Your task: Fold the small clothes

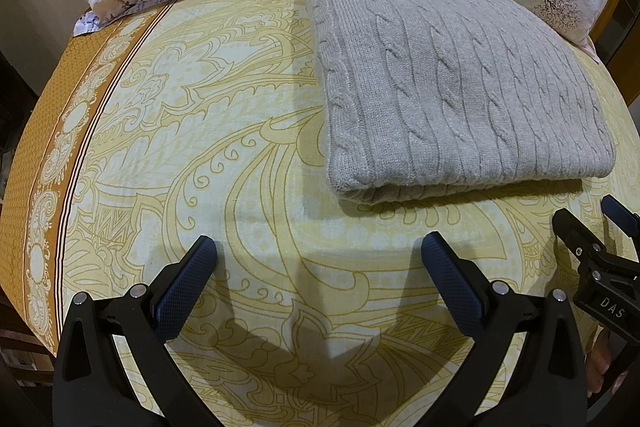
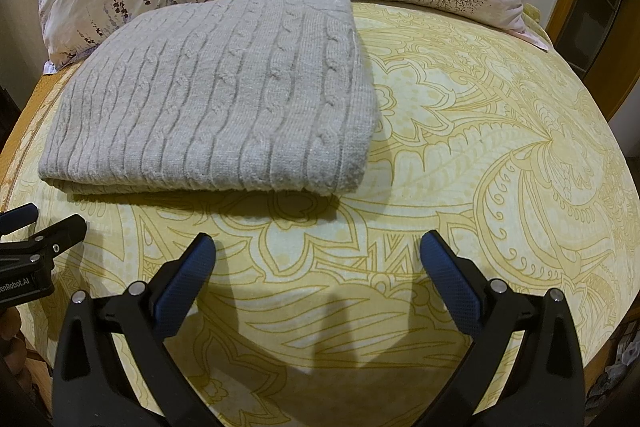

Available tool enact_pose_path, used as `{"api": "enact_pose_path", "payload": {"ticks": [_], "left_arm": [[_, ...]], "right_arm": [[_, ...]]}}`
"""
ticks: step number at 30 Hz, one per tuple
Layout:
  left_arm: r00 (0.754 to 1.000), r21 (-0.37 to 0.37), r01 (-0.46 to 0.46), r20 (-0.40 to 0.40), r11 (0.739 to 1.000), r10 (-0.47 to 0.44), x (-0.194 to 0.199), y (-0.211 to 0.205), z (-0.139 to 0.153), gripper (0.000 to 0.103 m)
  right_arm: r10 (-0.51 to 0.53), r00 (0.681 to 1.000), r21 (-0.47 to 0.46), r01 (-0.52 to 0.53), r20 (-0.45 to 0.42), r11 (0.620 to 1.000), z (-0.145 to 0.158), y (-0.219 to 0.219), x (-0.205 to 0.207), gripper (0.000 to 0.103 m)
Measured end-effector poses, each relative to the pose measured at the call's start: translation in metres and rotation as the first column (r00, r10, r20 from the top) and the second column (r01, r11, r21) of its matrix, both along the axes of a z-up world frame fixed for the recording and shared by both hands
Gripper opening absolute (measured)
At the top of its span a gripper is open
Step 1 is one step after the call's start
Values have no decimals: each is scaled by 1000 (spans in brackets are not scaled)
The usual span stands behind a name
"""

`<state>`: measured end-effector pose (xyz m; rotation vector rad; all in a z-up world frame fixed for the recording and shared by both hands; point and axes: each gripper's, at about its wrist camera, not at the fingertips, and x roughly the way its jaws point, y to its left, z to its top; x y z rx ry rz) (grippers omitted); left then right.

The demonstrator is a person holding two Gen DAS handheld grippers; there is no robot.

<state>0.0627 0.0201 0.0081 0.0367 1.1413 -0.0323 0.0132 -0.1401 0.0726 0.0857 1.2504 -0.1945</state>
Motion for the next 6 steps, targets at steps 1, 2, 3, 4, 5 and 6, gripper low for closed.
{"api": "enact_pose_path", "payload": {"ticks": [1,2,3,4,5,6], "left_arm": [[1000,0,-1,0,1000,1,0,0,0,102],[1000,0,-1,0,1000,1,0,0,0,102],[1000,0,-1,1,1000,1,0,0,0,102],[1000,0,-1,1,1000,1,0,0,0,102],[1000,0,-1,1,1000,1,0,0,0,102],[1000,0,-1,2,1000,1,0,0,0,102]], "right_arm": [[0,1000,0,0,0,1000,0,0,0,101],[1,1000,0,-1,0,1000,0,0,0,101],[1,1000,0,-1,0,1000,0,0,0,101],[1,1000,0,-1,0,1000,0,0,0,101],[1,1000,0,-1,0,1000,0,0,0,101],[1,1000,0,-1,0,1000,0,0,0,101]]}}
